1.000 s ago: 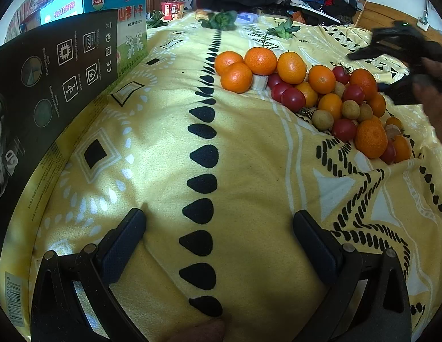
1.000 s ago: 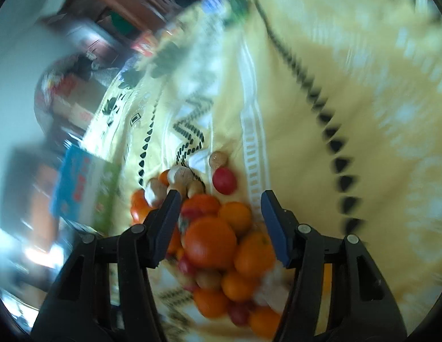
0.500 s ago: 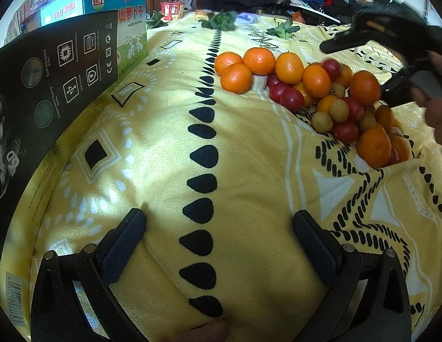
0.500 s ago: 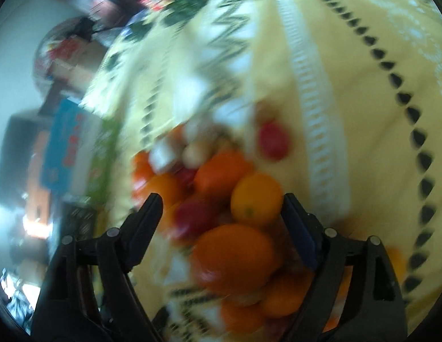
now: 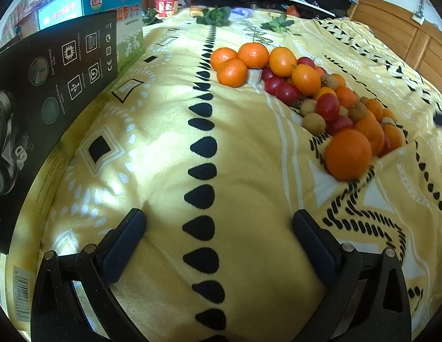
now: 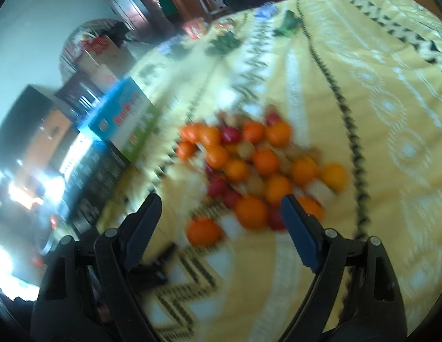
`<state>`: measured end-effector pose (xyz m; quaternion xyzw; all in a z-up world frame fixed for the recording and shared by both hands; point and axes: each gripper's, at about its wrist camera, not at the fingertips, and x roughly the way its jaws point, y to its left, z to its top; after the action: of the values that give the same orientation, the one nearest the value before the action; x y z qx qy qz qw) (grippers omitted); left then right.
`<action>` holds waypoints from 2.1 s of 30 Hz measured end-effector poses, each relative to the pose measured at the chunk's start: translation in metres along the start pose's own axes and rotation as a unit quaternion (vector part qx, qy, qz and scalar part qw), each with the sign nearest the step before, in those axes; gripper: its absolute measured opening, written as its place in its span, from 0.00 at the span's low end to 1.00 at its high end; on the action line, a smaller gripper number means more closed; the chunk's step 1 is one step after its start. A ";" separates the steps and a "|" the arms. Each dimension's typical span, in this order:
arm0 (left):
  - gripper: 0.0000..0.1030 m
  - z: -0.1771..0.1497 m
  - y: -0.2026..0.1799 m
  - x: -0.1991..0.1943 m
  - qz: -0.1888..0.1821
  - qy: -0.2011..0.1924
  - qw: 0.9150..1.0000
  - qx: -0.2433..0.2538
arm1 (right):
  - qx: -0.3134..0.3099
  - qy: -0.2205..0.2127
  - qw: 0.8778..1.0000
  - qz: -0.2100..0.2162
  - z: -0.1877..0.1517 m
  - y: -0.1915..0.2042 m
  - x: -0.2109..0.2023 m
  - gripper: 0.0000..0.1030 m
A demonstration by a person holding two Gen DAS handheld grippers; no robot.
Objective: Organize fruits
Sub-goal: 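Grasp an orange with the left tool while the right tool reaches into the fruit pile, then grasp a red tomato with the right tool while the left tool carries the orange to the bowl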
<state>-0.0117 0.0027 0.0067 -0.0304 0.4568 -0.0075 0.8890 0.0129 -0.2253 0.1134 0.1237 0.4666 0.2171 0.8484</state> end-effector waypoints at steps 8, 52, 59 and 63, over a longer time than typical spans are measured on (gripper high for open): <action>0.96 0.019 -0.001 -0.037 -0.122 -0.023 0.992 -0.025 | 0.060 0.020 0.998 0.016 -0.049 -0.025 -0.007 0.84; 0.42 0.048 -0.002 -0.042 -0.193 -0.034 0.980 -0.021 | -0.173 0.055 0.983 -0.025 0.022 0.054 0.104 0.41; 0.42 0.048 -0.001 -0.039 -0.194 -0.033 0.980 -0.027 | -0.180 0.076 0.979 -0.055 0.017 0.048 0.124 0.38; 0.42 0.048 0.002 -0.040 -0.192 -0.034 0.980 -0.028 | -0.174 0.071 0.981 -0.053 0.015 0.045 0.124 0.30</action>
<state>0.0036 0.0089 0.0673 -0.1429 0.4122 -0.1640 0.8847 0.0727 -0.1267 0.0488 -0.0668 0.4866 0.2579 0.8321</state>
